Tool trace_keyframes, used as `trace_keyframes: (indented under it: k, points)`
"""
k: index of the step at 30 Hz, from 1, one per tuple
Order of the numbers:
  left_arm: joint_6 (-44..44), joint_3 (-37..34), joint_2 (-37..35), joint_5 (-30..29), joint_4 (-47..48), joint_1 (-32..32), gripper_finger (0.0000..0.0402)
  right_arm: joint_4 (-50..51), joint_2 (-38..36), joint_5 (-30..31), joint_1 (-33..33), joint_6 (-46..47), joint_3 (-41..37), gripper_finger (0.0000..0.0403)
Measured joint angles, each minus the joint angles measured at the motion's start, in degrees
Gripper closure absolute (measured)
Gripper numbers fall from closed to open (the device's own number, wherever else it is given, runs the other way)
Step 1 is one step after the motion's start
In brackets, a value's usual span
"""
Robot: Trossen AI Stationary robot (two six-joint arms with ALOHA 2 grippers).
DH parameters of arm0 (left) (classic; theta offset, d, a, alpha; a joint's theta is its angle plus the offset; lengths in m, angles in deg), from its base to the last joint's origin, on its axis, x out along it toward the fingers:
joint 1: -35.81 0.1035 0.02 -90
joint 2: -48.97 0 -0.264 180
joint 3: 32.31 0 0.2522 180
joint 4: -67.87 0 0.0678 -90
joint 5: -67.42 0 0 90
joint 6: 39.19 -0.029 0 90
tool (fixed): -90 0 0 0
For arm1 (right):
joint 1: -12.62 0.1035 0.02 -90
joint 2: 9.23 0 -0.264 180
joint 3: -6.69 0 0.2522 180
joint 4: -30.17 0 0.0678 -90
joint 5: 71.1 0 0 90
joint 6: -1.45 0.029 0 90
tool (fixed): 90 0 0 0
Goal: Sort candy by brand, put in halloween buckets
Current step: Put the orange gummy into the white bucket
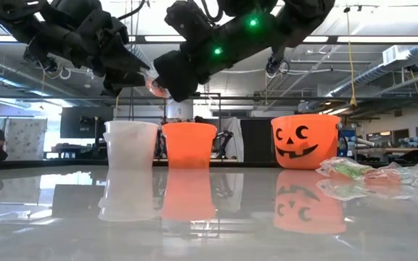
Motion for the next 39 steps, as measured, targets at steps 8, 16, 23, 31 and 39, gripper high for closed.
trace_keyframes:
  k: [8,16,23,31,39]
  points:
    - [-0.37,0.0,0.04,1.17,-1.01,-0.02,0.0194,-1.17,0.0,-2.08,-2.75,-0.16,0.0,0.0396]
    - [-0.48,0.0,0.04,1.67,-2.18,-0.04,0.0194,-3.11,0.0,-1.85,-3.8,-0.25,0.0,0.0396]
    - [-3.6,-0.02,0.04,-0.72,-3.64,-0.04,0.02,-4.94,0.0,-2.11,-3.77,-1.95,0.02,0.0396]
    - [-3.55,-0.02,0.04,0.63,-6.05,0.0,0.0329,-5.44,0.0,-2.17,-3.48,-3.26,0.02,0.0396]
    - [-3.12,-0.02,0.03,5.39,-5.73,0.07,0.0397,-8.63,0.0,-3.67,-3.14,-3.27,0.02,0.0367]
